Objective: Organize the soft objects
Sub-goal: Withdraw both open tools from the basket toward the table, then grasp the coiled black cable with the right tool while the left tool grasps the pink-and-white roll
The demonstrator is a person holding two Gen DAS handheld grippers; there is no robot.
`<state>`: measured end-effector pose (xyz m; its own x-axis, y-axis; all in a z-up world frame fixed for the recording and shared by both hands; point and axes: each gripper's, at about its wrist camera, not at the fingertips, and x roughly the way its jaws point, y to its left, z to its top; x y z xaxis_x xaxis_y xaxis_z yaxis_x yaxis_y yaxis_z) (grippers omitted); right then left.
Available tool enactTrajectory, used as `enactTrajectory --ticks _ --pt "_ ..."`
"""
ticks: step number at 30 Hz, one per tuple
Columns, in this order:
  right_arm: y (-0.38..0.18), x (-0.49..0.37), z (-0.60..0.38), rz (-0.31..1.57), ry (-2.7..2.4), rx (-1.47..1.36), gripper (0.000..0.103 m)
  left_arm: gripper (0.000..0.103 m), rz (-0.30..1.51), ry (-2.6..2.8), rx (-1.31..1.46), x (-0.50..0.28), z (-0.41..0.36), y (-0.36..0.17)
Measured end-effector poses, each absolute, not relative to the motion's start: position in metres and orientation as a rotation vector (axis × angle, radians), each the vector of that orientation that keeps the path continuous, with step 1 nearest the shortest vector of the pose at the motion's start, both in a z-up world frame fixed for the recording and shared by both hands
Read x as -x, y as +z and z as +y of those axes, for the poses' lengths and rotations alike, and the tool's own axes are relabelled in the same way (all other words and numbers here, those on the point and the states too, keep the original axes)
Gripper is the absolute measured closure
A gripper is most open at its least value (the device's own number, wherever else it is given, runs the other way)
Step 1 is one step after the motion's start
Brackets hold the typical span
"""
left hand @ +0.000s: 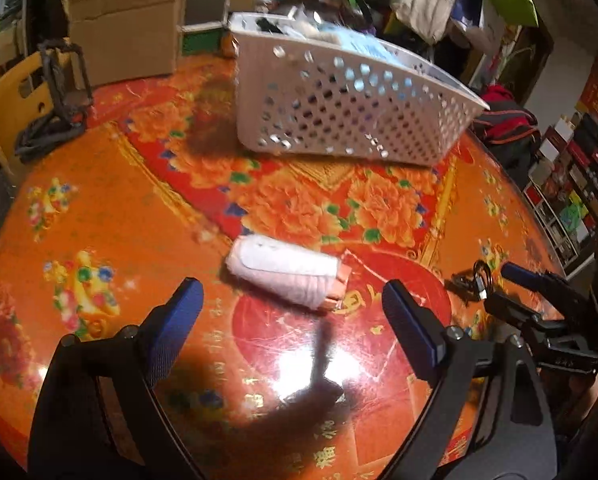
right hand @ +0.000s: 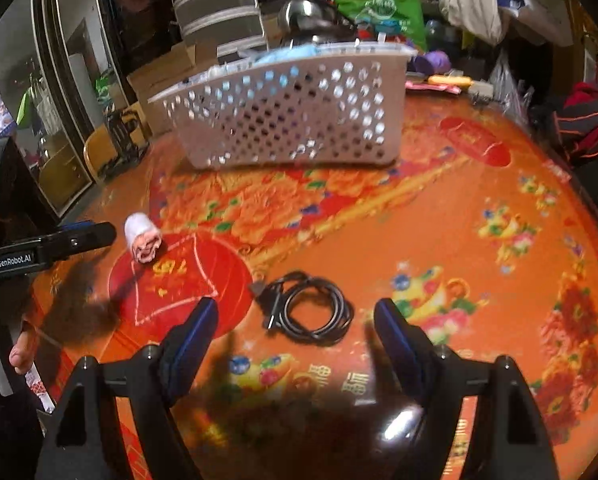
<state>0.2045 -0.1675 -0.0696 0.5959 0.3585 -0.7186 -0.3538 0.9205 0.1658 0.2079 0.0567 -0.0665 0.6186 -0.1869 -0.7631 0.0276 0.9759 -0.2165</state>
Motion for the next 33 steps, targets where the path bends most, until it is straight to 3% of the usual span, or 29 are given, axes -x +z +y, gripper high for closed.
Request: enactTrajectory --ticks 17,24,29,30,31,33 --pt "-0.079 -0.217 -0.150 0.892 0.373 0.099 0.024 0.014 0.968 -0.112 0.143 -0.237 0.046 -0.087" --pt "-0.079 -0.218 -0.141 0.886 0.357 0.170 0.044 0.014 0.961 -0.099 0.113 -0.238 0.042 -0.089" --pt "-0.079 -0.220 -0.141 0.881 0.366 0.176 0.049 0.014 0.944 -0.086 0.094 -0.237 0.040 -0.090" --pt "-0.079 -0.220 -0.141 0.881 0.369 0.174 0.049 0.019 0.939 -0.076 0.080 -0.236 0.039 -0.091" --pt "-0.079 -0.220 -0.141 0.881 0.373 0.171 0.049 0.032 0.929 -0.062 0.062 -0.235 0.037 -0.091" --pt "-0.078 -0.220 -0.142 0.879 0.374 0.169 0.050 0.033 0.922 -0.067 0.067 -0.233 0.037 -0.089"
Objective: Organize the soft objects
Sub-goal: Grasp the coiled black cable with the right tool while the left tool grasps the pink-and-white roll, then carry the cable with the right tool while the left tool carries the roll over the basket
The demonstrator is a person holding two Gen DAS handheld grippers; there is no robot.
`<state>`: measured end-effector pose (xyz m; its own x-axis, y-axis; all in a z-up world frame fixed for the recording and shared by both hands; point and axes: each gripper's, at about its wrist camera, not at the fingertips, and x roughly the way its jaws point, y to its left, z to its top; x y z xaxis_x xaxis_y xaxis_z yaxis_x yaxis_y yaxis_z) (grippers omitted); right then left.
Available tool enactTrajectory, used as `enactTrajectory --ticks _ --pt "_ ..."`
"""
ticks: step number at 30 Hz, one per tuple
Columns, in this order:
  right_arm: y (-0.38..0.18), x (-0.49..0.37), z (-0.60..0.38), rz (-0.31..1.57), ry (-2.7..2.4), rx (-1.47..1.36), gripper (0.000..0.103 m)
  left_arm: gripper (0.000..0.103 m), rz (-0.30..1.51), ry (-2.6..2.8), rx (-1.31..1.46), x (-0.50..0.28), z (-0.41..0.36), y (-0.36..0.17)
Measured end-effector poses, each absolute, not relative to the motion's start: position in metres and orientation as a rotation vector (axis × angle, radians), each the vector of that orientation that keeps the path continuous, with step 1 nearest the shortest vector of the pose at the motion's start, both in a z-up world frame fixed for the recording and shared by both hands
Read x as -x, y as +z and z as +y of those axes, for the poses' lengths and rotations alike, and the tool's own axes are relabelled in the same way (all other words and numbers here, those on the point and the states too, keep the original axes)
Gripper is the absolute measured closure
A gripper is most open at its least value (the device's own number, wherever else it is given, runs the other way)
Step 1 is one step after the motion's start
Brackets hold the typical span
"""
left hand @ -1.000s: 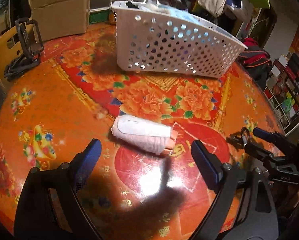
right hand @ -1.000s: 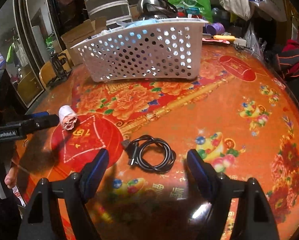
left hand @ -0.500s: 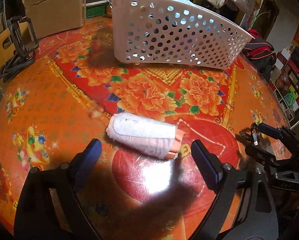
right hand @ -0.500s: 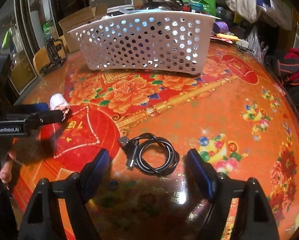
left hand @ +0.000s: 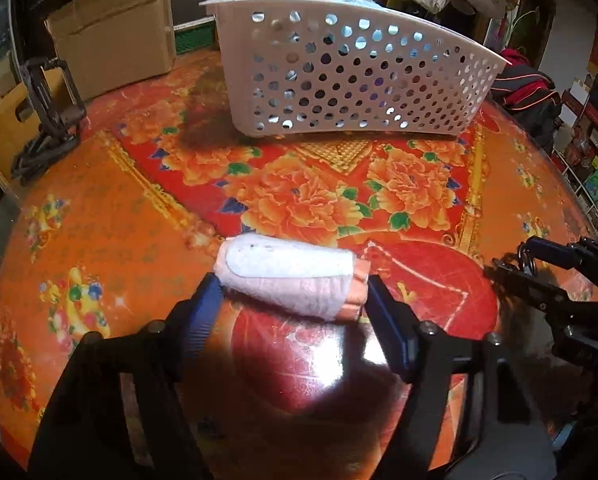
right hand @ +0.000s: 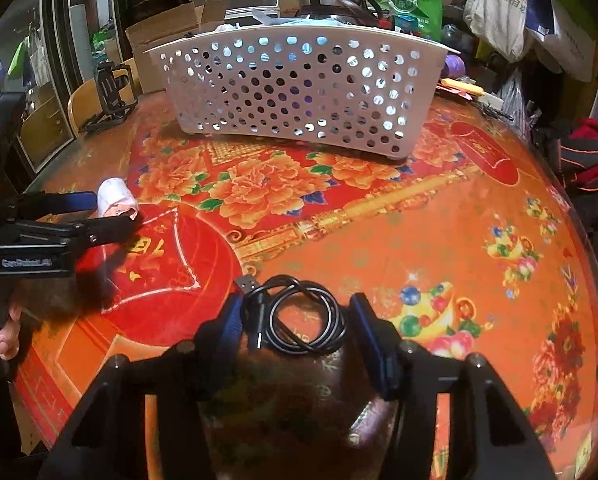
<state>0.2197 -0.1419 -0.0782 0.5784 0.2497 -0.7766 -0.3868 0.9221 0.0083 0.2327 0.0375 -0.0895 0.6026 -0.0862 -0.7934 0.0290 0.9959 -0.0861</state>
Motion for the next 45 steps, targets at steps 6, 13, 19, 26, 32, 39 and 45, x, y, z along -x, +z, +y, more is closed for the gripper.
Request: enactTrajectory --ticks 6,13,19,26,32,39,45 --pt "-0.076 -0.217 -0.147 0.869 0.381 0.138 0.050 0.034 0.892 -0.069 0.100 -0.226 0.045 -0.086" --pt "-0.070 -0.214 -0.150 0.844 0.387 0.111 0.050 0.034 0.874 -0.063 0.110 -0.218 0.046 -0.078" --pt "-0.058 -0.212 -0.158 0.811 0.402 0.071 0.050 0.034 0.850 -0.064 0.124 -0.214 0.046 -0.067" --pt "-0.020 -0.219 -0.170 0.739 0.403 0.031 0.050 0.034 0.805 -0.077 0.133 -0.220 0.047 -0.031" --pt "0.031 -0.234 -0.176 0.657 0.408 0.011 0.050 0.034 0.760 -0.099 0.147 -0.243 0.047 0.020" --pt "0.088 -0.289 -0.167 0.616 0.445 -0.011 0.050 0.034 0.731 -0.138 0.173 -0.304 0.043 0.087" --pt "0.094 -0.358 -0.154 0.668 0.428 -0.006 0.050 0.034 0.757 -0.136 0.186 -0.375 0.038 0.113"
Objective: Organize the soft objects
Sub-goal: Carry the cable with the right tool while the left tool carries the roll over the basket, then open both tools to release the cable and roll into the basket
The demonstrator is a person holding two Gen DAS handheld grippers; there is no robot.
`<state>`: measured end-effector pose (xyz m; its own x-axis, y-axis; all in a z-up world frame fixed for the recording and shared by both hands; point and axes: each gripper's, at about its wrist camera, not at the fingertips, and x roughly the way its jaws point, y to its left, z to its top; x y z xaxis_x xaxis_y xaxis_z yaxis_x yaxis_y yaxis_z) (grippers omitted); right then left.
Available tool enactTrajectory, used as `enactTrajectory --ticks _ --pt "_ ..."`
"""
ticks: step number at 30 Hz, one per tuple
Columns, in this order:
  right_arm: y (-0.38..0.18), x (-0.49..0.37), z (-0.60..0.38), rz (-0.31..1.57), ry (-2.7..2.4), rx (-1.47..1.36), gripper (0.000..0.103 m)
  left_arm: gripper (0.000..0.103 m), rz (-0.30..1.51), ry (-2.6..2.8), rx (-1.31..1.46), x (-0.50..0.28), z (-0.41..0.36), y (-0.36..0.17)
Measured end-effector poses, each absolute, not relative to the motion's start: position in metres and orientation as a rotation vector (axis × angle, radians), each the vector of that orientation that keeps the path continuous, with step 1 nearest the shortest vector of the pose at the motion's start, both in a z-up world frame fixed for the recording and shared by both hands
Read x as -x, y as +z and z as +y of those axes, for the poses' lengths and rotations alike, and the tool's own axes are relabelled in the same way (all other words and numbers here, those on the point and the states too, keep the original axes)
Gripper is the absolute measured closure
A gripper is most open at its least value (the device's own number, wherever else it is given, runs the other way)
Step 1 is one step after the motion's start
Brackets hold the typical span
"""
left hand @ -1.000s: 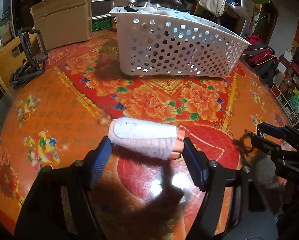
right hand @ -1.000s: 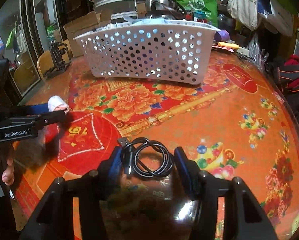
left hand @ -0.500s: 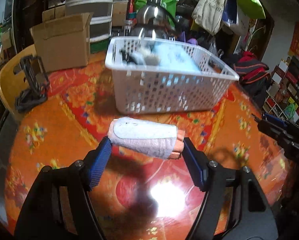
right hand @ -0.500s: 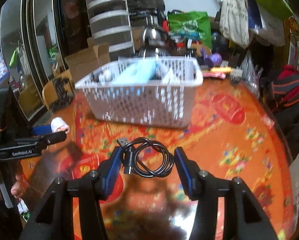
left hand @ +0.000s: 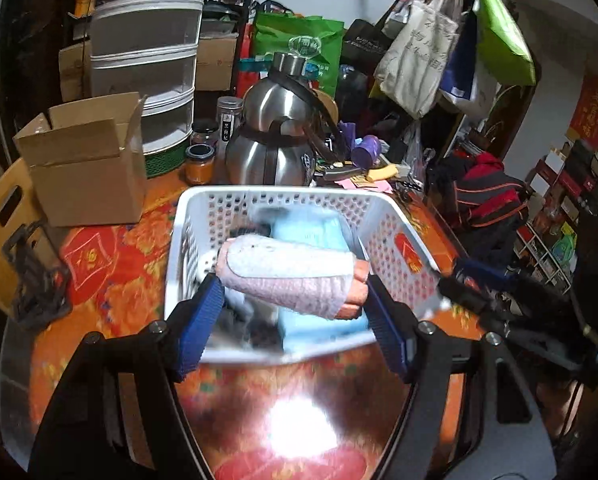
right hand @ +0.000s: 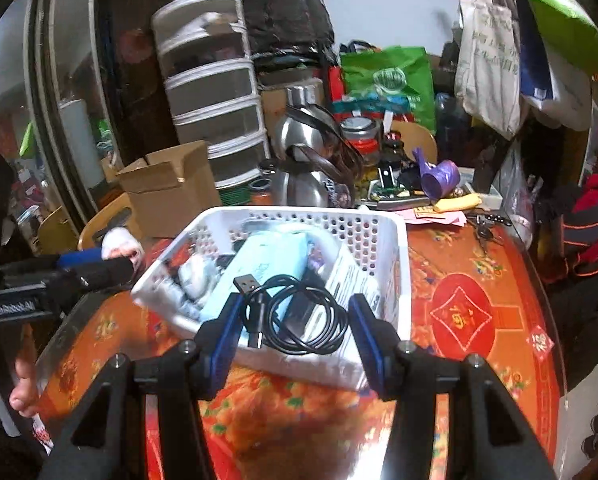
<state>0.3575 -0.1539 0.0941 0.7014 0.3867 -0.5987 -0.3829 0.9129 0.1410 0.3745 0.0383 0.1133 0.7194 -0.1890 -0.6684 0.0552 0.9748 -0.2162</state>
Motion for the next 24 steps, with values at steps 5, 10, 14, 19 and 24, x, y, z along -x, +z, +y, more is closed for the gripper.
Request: enactTrajectory --ticks 5,10,14,19,24 --pt "0.079 -0.402 -0.145 0.700 0.417 -0.011 0.050 0.034 0.846 -0.093 0.212 -0.438 0.038 0.087" --pt "0.058 -0.433 -0.139 0.751 0.410 -0.017 0.050 0.034 0.903 -0.066 0.227 -0.467 0.038 0.064" --pt "0.048 -0.437 -0.133 0.738 0.404 0.025 0.050 0.034 0.900 -0.045 0.210 -0.468 0.034 0.053" --pt "0.046 -0.441 -0.129 0.738 0.417 0.025 0.050 0.034 0.896 -0.019 0.201 -0.468 0.036 0.050" --pt "0.043 -0.447 -0.127 0.750 0.412 0.025 0.050 0.034 0.900 -0.015 0.208 -0.469 0.038 0.045"
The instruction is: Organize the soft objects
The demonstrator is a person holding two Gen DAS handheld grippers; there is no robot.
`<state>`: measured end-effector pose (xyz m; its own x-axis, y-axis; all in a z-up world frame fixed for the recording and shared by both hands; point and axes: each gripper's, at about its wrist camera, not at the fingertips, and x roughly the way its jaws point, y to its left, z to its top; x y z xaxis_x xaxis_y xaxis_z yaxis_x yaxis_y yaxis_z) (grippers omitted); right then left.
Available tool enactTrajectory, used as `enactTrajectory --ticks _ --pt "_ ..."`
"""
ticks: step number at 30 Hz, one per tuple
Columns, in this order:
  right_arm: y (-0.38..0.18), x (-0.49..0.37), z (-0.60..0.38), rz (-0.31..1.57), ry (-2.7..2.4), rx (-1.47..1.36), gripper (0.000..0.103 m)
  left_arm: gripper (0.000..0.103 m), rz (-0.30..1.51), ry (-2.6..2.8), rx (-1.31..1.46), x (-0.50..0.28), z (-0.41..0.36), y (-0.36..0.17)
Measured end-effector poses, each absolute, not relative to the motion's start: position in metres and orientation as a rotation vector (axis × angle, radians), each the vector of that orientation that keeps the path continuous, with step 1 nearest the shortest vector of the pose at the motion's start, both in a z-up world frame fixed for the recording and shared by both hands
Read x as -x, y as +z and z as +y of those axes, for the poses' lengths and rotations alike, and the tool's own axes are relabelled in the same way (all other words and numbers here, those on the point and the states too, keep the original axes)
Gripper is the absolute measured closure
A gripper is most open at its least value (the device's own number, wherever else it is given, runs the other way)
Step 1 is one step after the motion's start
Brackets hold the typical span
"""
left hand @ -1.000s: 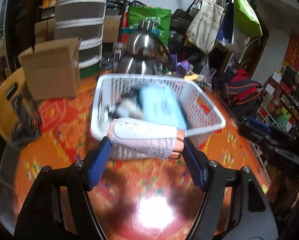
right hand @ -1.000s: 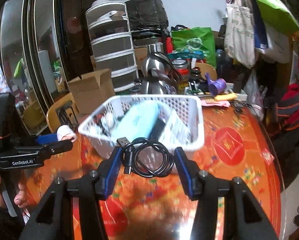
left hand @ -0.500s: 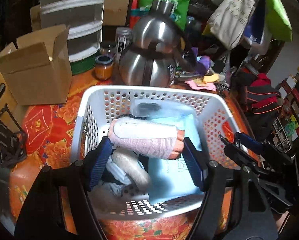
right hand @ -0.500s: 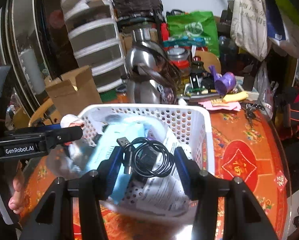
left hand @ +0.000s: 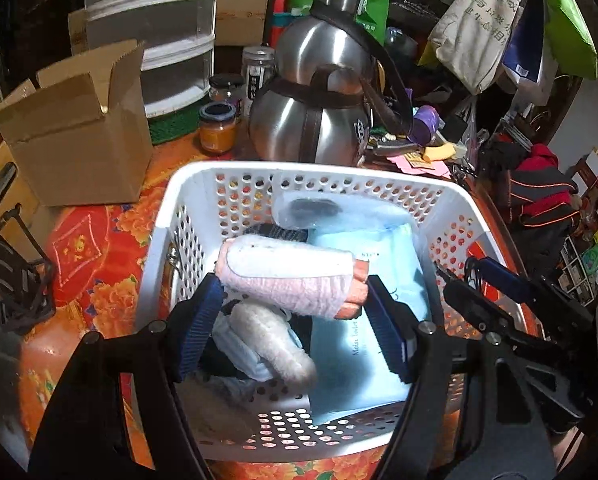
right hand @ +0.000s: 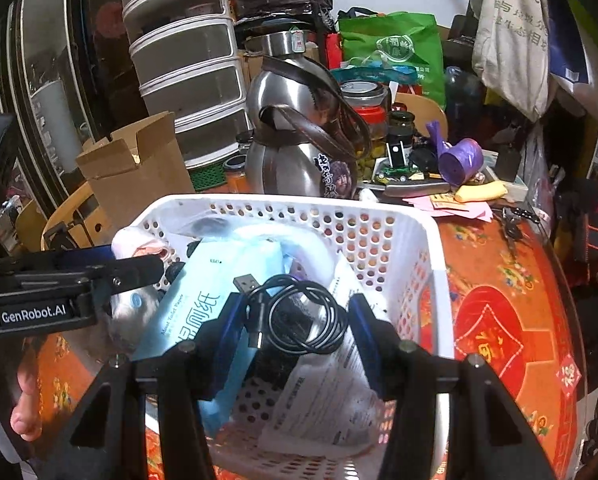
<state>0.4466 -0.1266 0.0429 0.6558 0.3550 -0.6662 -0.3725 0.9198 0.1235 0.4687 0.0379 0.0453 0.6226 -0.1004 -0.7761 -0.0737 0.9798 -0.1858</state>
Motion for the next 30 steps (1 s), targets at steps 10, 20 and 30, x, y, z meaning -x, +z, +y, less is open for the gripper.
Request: enactTrajectory --ticks 10,20,30 --pt "0.045 -0.443 -0.136 0.731 0.395 -0.016 0.027 0.000 0.851 -0.030 0.190 -0.452 0.042 0.053" --pt "0.067 -0.398 -0.150 0.680 0.401 -0.012 0.002 0.000 0.765 -0.013 0.082 -0.387 0.025 0.076" --pt "0.066 -0.301 -0.161 0.682 0.392 0.019 0.001 0.000 0.713 0.006 0.020 -0.269 0.026 0.070"
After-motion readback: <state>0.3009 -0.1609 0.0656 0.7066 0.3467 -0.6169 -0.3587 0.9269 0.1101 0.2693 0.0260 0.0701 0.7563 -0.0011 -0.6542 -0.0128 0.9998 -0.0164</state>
